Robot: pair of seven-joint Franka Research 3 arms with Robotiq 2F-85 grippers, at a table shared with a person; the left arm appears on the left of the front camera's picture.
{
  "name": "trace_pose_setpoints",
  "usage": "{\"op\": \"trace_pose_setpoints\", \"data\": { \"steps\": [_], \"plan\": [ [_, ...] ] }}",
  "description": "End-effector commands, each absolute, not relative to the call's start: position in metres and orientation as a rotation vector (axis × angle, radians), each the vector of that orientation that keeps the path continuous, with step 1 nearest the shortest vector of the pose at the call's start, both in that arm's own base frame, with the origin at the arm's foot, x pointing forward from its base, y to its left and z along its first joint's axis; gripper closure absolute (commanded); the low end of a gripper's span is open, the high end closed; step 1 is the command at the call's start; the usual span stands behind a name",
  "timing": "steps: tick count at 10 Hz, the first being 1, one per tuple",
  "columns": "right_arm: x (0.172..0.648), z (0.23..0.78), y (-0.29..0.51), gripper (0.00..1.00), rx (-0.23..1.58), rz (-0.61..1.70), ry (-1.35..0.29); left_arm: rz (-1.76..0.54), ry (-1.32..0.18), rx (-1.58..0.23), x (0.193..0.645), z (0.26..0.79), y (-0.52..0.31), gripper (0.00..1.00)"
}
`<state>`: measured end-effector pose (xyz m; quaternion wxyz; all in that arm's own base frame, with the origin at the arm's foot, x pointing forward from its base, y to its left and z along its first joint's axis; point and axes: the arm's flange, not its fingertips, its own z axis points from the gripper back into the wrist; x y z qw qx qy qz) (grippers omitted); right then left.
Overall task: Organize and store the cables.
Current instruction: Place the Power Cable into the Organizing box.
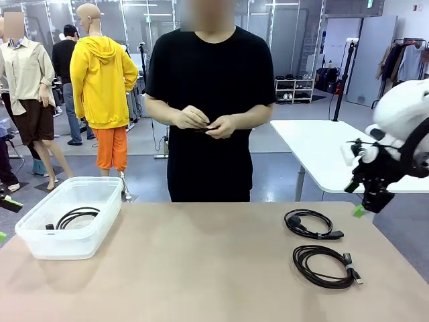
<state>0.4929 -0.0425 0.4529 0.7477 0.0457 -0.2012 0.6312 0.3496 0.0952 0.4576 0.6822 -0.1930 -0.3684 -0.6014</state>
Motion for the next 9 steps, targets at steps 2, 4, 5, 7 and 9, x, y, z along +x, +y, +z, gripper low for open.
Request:
{"op": "trace_pose_setpoints", "data": {
  "steps": [2, 4, 5, 7, 9],
  "plan": [
    [0.535, 0.428, -0.022, 0.0, 0.058, 1.411, -0.3, -1.347, -0.828, -0.434, 0.351, 0.459, 0.095, 0.0],
    [0.553, 0.403, -0.005, 0.0, 0.048, 1.41, -0.257, -1.347, -0.828, -0.434, 0.351, 0.459, 0.095, 0.0],
    [0.56, 0.393, 0.004, 0.0, 0.046, 1.392, -0.243, -1.347, -0.828, -0.434, 0.351, 0.459, 0.095, 0.0],
    [0.572, 0.37, 0.018, 0.0, 0.029, 1.388, -0.229, -1.347, -0.828, -0.434, 0.351, 0.459, 0.095, 0.0],
    [0.58, 0.348, 0.025, 0.0, 0.022, 1.391, -0.186, -1.347, -0.828, -0.434, 0.351, 0.459, 0.095, 0.0]
  ]
}}
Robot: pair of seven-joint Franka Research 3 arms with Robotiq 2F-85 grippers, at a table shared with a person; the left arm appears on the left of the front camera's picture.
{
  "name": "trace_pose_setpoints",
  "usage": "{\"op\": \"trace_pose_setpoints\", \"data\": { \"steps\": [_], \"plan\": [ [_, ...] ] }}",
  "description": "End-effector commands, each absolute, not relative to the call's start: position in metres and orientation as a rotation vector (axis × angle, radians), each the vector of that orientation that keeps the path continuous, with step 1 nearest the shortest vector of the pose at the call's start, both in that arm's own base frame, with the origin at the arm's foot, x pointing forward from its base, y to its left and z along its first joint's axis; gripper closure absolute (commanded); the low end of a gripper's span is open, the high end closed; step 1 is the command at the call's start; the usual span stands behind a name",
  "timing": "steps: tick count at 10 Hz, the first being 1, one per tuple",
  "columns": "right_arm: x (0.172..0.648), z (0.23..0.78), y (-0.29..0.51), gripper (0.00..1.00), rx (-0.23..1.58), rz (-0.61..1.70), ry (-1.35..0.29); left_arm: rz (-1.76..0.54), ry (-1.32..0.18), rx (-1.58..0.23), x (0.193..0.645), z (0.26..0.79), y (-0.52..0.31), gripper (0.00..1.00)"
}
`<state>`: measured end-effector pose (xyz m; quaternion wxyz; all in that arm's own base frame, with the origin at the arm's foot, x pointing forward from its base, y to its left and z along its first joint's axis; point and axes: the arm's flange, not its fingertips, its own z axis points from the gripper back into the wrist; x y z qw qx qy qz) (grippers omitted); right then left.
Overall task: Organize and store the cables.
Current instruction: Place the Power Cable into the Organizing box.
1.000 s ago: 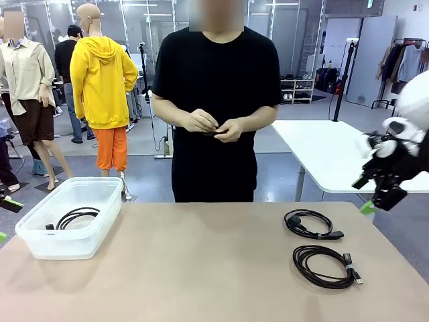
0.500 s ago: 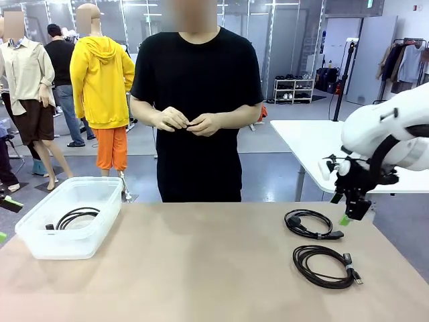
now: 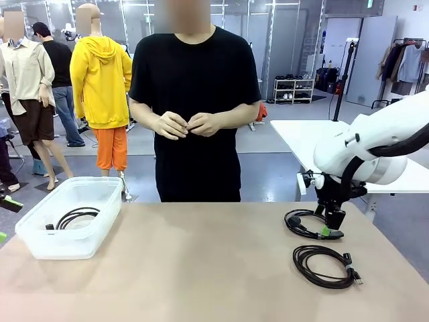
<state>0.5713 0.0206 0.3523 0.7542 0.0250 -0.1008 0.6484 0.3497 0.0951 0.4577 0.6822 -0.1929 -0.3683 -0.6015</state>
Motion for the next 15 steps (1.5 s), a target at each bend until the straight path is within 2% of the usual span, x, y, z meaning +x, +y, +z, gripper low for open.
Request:
{"op": "trace_pose_setpoints", "data": {
  "steps": [1, 9, 10, 11, 12, 14, 15],
  "plan": [
    [0.582, 0.34, 0.027, 0.0, 0.034, 1.403, -0.175, -1.347, -0.828, -0.434, 0.351, 0.459, 0.095, 0.0],
    [0.596, 0.301, 0.024, 0.0, 0.01, 1.416, -0.118, -1.347, -0.828, -0.434, 0.351, 0.459, 0.095, 0.0],
    [0.6, 0.3, 0.022, 0.07, 0.005, 1.405, -0.115, -1.347, -0.828, -0.434, 0.351, 0.459, 0.095, 0.0],
    [0.603, 0.301, 0.021, 0.23, 0.015, 1.398, -0.123, -1.347, -0.828, -0.434, 0.351, 0.459, 0.095, 0.0],
    [0.604, 0.3, 0.021, 0.67, 0.012, 1.399, -0.117, -1.347, -0.828, -0.434, 0.351, 0.459, 0.095, 0.0],
    [0.608, 0.303, 0.02, 1.0, 0.022, 1.386, -0.124, -1.347, -0.828, -0.434, 0.351, 0.459, 0.095, 0.0],
    [0.609, 0.304, 0.018, 1.0, 0.034, 1.386, -0.118, -1.347, -0.828, -0.434, 0.351, 0.459, 0.095, 0.0]
  ]
}}
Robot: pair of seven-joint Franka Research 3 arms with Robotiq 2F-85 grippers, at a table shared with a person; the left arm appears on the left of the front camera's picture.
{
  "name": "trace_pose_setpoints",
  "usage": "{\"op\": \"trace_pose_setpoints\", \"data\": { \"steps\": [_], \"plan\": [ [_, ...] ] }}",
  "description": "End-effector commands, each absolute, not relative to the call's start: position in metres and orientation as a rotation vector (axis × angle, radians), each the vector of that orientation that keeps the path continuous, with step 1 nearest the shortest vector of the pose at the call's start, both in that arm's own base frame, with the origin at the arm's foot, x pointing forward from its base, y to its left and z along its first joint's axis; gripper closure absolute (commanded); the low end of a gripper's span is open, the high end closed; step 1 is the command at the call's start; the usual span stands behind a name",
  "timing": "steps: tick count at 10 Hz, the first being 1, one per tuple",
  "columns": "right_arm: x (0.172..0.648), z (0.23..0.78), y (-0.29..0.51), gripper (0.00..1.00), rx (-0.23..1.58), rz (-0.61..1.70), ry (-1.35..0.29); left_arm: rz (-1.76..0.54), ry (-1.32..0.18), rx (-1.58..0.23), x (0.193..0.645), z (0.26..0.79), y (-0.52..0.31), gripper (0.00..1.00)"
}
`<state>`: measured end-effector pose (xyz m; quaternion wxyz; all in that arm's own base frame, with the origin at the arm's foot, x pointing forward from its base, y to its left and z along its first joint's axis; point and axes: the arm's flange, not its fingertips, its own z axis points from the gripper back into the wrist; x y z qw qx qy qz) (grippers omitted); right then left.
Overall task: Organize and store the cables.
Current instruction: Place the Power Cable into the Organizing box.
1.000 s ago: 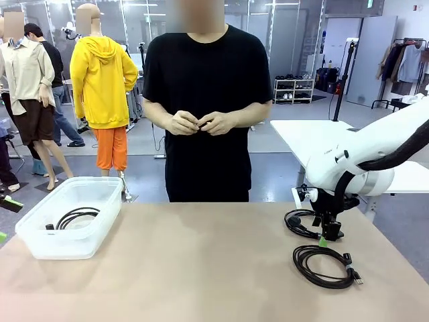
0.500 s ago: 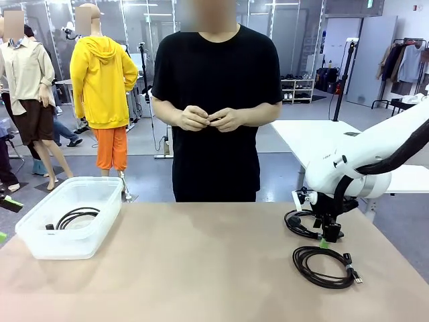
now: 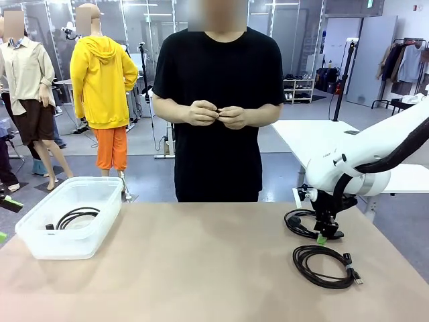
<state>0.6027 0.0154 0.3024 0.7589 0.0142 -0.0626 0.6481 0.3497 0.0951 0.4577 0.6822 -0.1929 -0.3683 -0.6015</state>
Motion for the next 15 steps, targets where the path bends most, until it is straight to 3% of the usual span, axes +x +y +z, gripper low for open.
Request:
{"op": "trace_pose_setpoints", "data": {
  "steps": [1, 2, 5, 9, 14, 15],
  "plan": [
    [0.608, 0.301, 0.019, 1.0, 0.031, 1.389, -0.112, -1.347, -0.828, -0.434, 0.351, 0.459, 0.095, 0.0],
    [0.607, 0.301, 0.02, 0.97, 0.034, 1.392, -0.114, -1.347, -0.828, -0.434, 0.351, 0.459, 0.095, 0.0],
    [0.606, 0.309, 0.025, 1.0, 0.017, 1.394, -0.116, -1.347, -0.828, -0.434, 0.351, 0.459, 0.095, 0.0],
    [0.579, 0.389, 0.051, 1.0, -0.037, 1.396, -0.191, -1.347, -0.828, -0.434, 0.351, 0.459, 0.095, 0.0],
    [0.542, 0.416, 0.054, 1.0, -0.04, 1.418, -0.286, -1.347, -0.828, -0.434, 0.351, 0.459, 0.095, 0.0],
    [0.56, 0.421, 0.057, 1.0, -0.046, 1.433, -0.228, -1.347, -0.828, -0.434, 0.351, 0.459, 0.095, 0.0]
  ]
}}
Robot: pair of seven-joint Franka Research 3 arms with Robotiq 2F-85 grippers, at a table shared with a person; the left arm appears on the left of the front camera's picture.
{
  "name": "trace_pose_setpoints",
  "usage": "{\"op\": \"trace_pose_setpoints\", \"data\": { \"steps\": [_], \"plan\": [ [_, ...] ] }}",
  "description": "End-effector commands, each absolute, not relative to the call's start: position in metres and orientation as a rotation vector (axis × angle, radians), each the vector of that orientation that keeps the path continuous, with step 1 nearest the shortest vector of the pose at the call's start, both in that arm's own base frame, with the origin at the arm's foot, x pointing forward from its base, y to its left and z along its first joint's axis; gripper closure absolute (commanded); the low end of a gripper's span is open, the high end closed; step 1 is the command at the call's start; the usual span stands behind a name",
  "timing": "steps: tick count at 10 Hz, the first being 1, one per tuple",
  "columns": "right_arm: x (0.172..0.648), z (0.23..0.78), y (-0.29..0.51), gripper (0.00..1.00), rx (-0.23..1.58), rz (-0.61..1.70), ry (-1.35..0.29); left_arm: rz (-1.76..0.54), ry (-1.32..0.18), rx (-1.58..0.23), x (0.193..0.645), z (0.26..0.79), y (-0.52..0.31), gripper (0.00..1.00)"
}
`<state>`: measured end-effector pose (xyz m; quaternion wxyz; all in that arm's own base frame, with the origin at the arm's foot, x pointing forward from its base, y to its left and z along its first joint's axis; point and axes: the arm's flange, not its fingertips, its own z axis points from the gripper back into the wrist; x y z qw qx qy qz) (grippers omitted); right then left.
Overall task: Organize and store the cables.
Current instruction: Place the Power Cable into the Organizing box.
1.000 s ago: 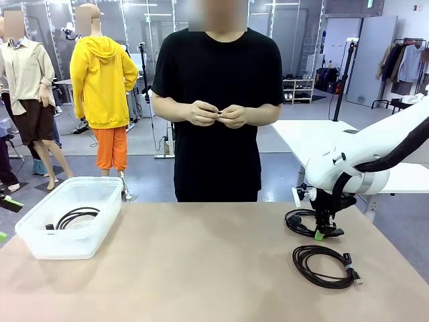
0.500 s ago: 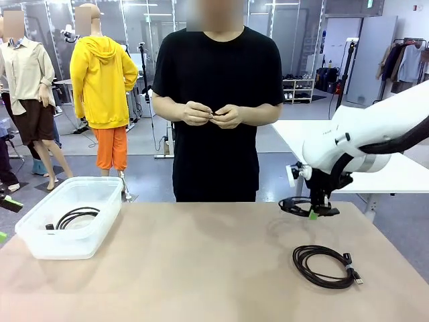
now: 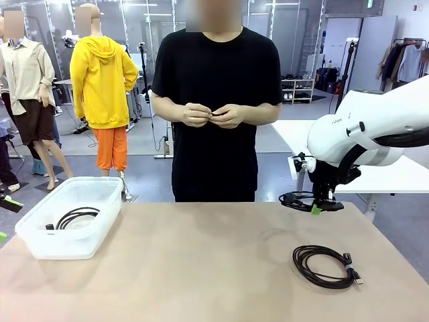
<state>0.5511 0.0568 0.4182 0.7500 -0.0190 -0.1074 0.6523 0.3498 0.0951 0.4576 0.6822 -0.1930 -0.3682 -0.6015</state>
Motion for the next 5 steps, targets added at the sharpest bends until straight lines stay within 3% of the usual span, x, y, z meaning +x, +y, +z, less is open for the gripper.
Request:
{"op": "trace_pose_setpoints", "data": {
  "steps": [1, 5],
  "plan": [
    [0.56, 0.4206, 0.0573, 1.0, -0.046, 1.433, -0.228, -1.347, -0.828, -0.434, 0.3511, 0.4586, 0.0951, 0.0],
    [0.56, 0.4206, 0.0573, 1.0, -0.046, 1.433, -0.228, -1.347, -0.828, -0.434, 0.3511, 0.4586, 0.0951, 0.0]
  ]
}}
